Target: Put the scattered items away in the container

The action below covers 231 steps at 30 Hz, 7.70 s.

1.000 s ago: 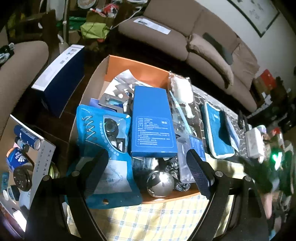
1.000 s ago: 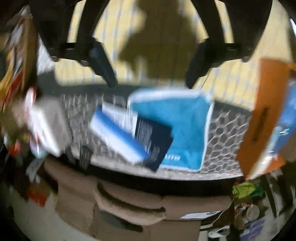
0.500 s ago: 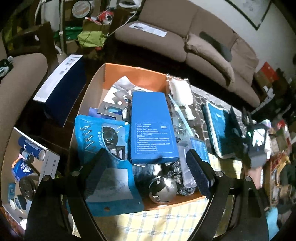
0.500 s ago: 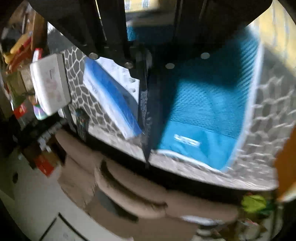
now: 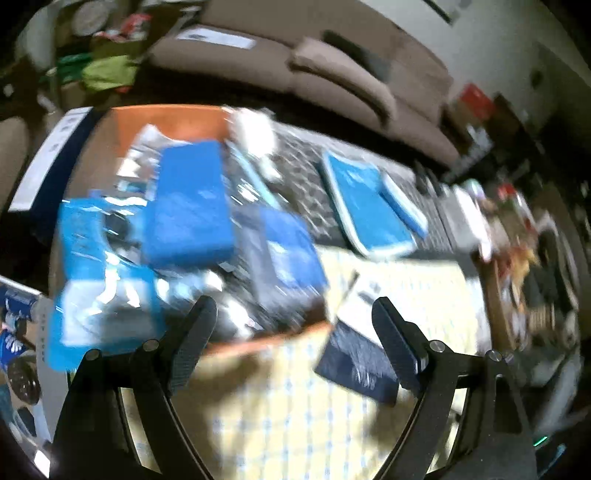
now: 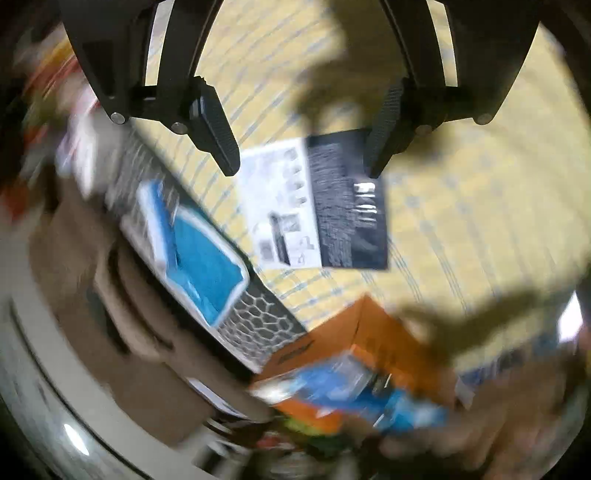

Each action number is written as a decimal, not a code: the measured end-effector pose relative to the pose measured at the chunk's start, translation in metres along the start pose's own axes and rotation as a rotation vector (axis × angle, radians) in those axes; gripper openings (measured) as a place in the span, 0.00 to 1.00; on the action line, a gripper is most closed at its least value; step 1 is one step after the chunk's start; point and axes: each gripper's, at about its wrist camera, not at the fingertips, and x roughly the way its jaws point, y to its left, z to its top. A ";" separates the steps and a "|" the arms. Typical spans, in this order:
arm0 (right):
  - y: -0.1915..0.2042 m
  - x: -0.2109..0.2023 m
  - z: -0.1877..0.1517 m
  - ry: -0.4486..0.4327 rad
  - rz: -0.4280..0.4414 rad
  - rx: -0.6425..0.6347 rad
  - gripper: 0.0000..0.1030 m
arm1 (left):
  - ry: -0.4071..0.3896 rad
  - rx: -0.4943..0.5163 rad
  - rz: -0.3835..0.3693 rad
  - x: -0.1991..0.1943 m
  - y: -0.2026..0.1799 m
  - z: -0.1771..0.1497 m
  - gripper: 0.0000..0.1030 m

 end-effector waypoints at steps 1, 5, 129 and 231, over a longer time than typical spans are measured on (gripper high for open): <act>-0.016 -0.011 0.001 -0.009 0.026 0.158 0.75 | 0.027 0.046 0.001 0.005 -0.012 -0.008 0.82; -0.079 -0.006 -0.020 0.027 0.229 0.818 0.81 | 0.103 0.169 0.009 0.022 -0.048 -0.033 0.82; -0.064 0.027 0.048 -0.285 0.336 0.688 0.05 | -0.050 -0.047 -0.039 0.024 -0.031 -0.016 0.05; -0.180 0.132 0.058 -0.066 0.084 0.988 0.60 | -0.085 -0.241 0.242 -0.019 0.093 0.043 0.53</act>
